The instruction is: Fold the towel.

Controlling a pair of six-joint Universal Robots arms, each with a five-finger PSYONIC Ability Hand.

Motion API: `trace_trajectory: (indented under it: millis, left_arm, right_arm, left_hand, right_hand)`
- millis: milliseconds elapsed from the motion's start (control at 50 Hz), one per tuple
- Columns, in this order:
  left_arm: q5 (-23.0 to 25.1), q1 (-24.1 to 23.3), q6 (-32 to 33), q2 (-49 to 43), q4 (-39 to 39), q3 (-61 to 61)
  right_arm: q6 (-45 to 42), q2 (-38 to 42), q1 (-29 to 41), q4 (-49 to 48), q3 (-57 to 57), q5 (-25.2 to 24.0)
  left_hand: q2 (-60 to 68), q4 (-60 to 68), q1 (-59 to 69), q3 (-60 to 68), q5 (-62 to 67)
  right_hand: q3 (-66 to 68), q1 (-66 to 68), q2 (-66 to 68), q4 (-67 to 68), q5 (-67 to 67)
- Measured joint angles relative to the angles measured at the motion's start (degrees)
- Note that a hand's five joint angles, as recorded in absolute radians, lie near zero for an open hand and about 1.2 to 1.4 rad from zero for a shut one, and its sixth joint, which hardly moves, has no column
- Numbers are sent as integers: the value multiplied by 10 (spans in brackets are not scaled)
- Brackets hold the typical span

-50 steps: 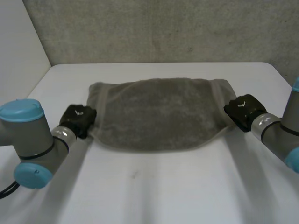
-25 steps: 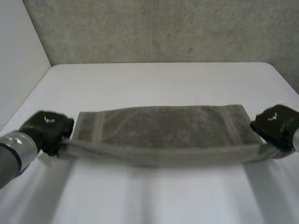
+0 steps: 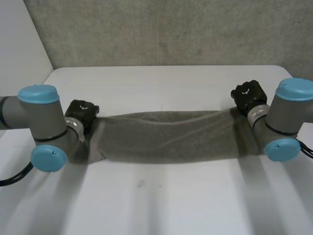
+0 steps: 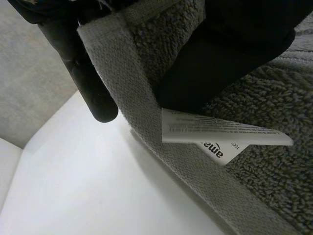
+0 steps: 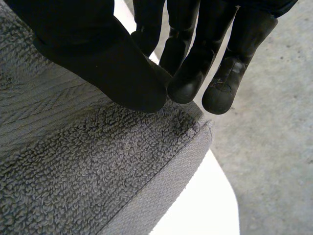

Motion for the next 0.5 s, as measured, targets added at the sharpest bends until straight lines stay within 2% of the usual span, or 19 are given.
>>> trace_trajectory:
  millis: [120,360,380,400,420,440,460,480,500]
  left_arm:
    - [-7,0,1,-28,18,38]
    - [-8,-5,0,-37,56,48]
    - [-9,-7,0,-37,59,49]
    - [-9,-8,-1,-37,60,49]
    - [-9,-9,-1,-36,61,49]
    - [-10,-10,-2,-36,61,49]
    - [-10,-10,-2,-36,61,49]
    - [-10,-13,-3,-35,62,48]
    - [-10,-13,-3,-35,62,48]
  right_arm:
    - [-2,44,3,-22,-50,8]
    - [-3,76,2,-48,-93,9]
    - [-3,78,2,-50,-96,8]
    - [-3,81,2,-52,-99,7]
    - [-3,82,2,-53,-100,6]
    - [-3,83,2,-54,-101,5]
    - [-3,83,2,-54,-101,5]
    - [-1,80,3,-57,-101,5]
    - [-1,80,3,-57,-101,5]
  left_hand:
    - [0,0,0,0,0]
    - [0,0,0,0,0]
    - [-43,-43,-32,-42,-39]
    - [-81,-70,-67,-80,-66]
    - [-205,-205,-215,-202,-195]
    - [-265,-264,-283,-260,-254]
    - [-265,-264,-283,-260,-254]
    - [-456,-441,-475,-432,-430]
    - [-456,-441,-475,-432,-430]
  right_hand:
    - [0,3,0,0,0]
    - [-17,-3,-13,-18,-7]
    - [-119,-39,-107,-114,-56]
    - [-119,-39,-107,-114,-56]
    - [-316,-233,-318,-314,-233]
    - [-362,-266,-353,-348,-266]
    - [-362,-266,-353,-348,-266]
    - [-509,-412,-511,-503,-424]
    - [-509,-412,-511,-503,-424]
